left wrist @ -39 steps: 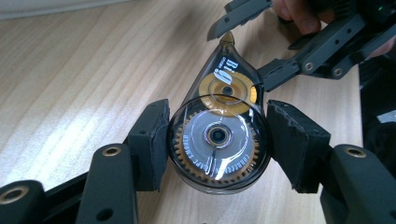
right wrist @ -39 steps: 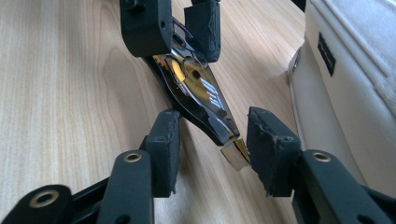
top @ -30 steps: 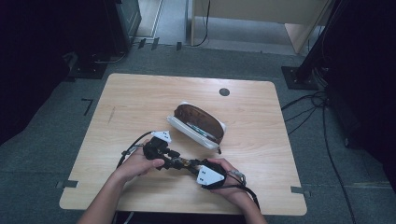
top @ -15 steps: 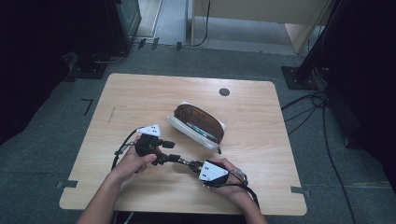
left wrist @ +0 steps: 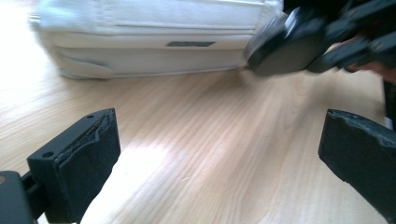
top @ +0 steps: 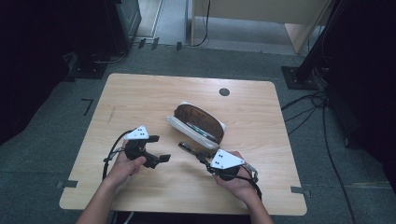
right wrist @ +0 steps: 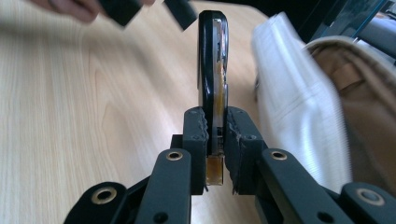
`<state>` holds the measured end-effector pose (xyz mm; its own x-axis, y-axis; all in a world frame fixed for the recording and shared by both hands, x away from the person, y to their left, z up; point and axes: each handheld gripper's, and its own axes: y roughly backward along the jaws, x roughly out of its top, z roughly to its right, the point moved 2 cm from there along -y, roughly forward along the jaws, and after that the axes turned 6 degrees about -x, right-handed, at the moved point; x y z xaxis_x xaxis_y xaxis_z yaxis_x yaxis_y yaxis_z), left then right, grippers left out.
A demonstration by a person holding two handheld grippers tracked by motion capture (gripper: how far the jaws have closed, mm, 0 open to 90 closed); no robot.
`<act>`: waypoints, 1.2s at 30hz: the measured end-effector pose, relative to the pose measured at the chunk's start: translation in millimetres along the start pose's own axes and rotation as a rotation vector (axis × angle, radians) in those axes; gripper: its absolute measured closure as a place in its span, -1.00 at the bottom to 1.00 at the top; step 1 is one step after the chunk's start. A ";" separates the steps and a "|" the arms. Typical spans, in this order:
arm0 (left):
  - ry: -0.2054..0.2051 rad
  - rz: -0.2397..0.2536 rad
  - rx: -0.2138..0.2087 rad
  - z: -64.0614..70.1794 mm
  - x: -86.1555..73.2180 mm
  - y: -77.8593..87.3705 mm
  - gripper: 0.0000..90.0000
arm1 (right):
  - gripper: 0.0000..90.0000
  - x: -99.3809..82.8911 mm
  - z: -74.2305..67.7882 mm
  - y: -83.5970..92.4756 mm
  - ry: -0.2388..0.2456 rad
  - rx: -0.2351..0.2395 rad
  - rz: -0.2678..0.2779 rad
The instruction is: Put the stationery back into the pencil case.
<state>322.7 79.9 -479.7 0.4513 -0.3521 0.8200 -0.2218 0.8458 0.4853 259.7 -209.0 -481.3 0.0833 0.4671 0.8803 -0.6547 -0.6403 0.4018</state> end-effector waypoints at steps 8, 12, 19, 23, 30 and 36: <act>0.012 0.008 0.143 -1.8 -21.4 17.4 -1.00 | 0.77 25.6 18.7 14.0 -0.035 -0.031 0.059; 0.004 -0.003 0.224 -1.6 -32.8 26.0 -1.00 | 0.77 35.4 28.5 17.9 -0.048 -0.051 0.079; 0.015 -0.020 0.316 -6.1 -49.6 37.5 -1.00 | 0.77 48.5 46.5 20.0 -0.069 -0.089 0.098; 0.020 -0.046 0.372 -6.7 -61.8 43.3 -1.00 | 0.76 51.5 56.7 17.4 -0.085 -0.105 0.084; 0.052 -0.104 0.452 -8.8 -84.1 57.0 -1.00 | 0.76 45.5 75.3 6.7 -0.110 -0.125 0.030; 0.072 -0.111 0.513 -10.9 -95.0 69.6 -1.00 | 0.76 39.0 84.3 -3.8 -0.119 -0.132 0.002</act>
<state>273.9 176.5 -527.2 0.5502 -0.3845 0.7412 -0.5557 0.4939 0.6687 328.8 -239.7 -427.2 0.1648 0.3857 0.9078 -0.7471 -0.5521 0.3702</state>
